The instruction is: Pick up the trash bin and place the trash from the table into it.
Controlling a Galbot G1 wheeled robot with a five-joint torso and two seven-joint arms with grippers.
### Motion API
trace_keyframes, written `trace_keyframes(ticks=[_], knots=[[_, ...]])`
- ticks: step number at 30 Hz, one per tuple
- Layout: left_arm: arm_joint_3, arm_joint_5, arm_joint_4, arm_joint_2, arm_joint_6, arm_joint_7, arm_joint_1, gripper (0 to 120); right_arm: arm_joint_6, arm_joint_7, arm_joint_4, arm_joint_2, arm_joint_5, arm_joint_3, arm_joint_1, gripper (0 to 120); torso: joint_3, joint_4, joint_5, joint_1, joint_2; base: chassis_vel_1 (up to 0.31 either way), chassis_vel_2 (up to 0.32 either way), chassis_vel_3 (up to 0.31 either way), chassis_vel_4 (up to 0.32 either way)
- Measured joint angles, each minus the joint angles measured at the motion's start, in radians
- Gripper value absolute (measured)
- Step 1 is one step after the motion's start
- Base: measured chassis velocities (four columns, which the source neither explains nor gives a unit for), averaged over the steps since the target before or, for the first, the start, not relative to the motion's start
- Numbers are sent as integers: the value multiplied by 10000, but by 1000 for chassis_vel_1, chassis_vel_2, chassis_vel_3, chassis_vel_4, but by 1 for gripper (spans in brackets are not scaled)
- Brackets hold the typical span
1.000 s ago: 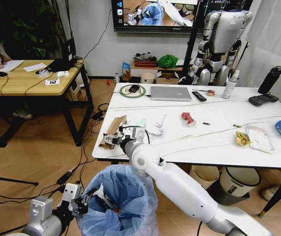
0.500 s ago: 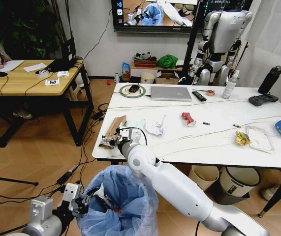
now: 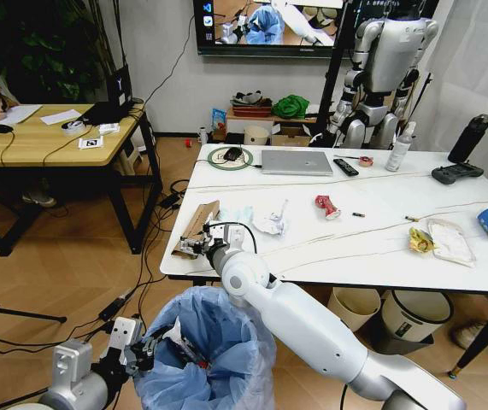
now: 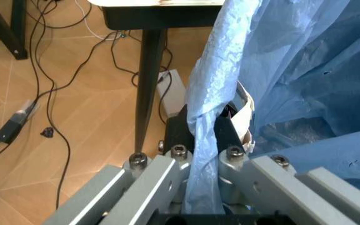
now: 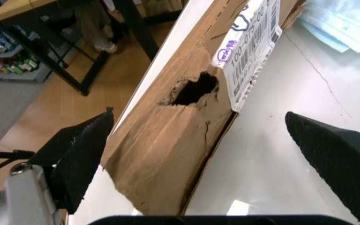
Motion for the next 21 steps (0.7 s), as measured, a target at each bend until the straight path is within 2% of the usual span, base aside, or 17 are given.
trace_keyframes(ticks=[21], knots=[[-40,-6,0,-60,-8,8,38,0,7,-236,-805,284,-309,48,197,100,0,0,0,0,0,0,0,0,0]])
